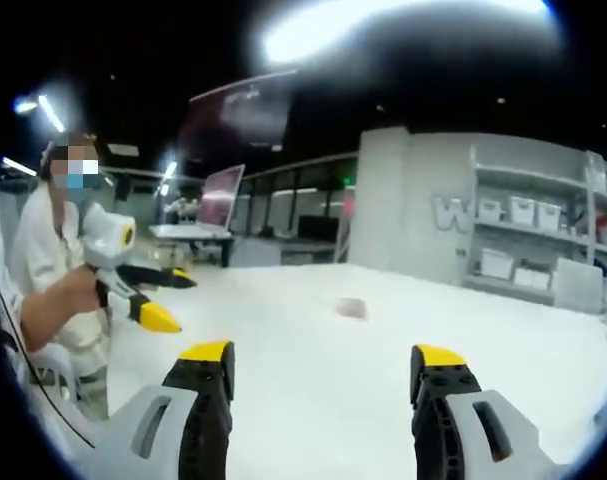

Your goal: Open the resealable bag by pulling the two sides of the seal apart until the entire bag opening is separated and visibly accessible.

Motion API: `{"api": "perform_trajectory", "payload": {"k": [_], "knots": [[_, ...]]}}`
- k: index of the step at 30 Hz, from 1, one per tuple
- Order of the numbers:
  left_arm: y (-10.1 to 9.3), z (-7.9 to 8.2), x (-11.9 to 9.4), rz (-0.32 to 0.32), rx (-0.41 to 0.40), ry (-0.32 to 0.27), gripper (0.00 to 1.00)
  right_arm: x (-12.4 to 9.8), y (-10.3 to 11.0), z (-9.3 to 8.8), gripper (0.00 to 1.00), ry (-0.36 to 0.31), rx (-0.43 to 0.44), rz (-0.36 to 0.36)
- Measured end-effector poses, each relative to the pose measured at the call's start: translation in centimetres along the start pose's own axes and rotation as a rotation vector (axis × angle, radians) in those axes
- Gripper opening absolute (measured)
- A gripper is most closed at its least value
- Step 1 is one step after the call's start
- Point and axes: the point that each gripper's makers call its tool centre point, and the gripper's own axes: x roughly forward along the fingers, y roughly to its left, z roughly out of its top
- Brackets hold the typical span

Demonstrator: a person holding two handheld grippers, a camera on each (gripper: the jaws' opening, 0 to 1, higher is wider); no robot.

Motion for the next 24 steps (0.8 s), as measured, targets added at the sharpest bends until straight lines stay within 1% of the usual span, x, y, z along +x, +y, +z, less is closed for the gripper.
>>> {"api": "perform_trajectory", "payload": {"k": [2,4,9,14,16,20,24], "knots": [[0.3,0.0,-0.1,0.008,-0.007,0.002,0.92,0.1,-0.3,-0.7,0.69,0.042,-0.024,-0.008],[0.5,0.0,-0.2,0.011,-0.018,0.006,0.92,0.4,-0.3,-1.3,0.68,0.064,-0.052,-0.017],[0.6,-0.2,-0.2,0.010,-0.040,0.021,0.92,1.1,0.2,-2.3,0.68,0.101,-0.079,-0.008],[1.2,-0.2,0.1,0.020,-0.060,0.023,0.92,1.6,0.0,-2.5,0.63,0.112,-0.089,-0.011],[1.4,-0.3,0.2,0.027,-0.068,0.028,0.92,1.8,-0.2,-2.5,0.63,0.110,-0.065,-0.010],[1.6,-0.5,0.5,0.030,-0.077,0.038,0.92,1.9,-0.8,-2.6,0.62,0.111,-0.050,-0.023],[1.5,-0.3,0.6,0.030,-0.079,0.032,0.92,1.9,-1.2,-2.6,0.62,0.114,-0.035,-0.029]]}}
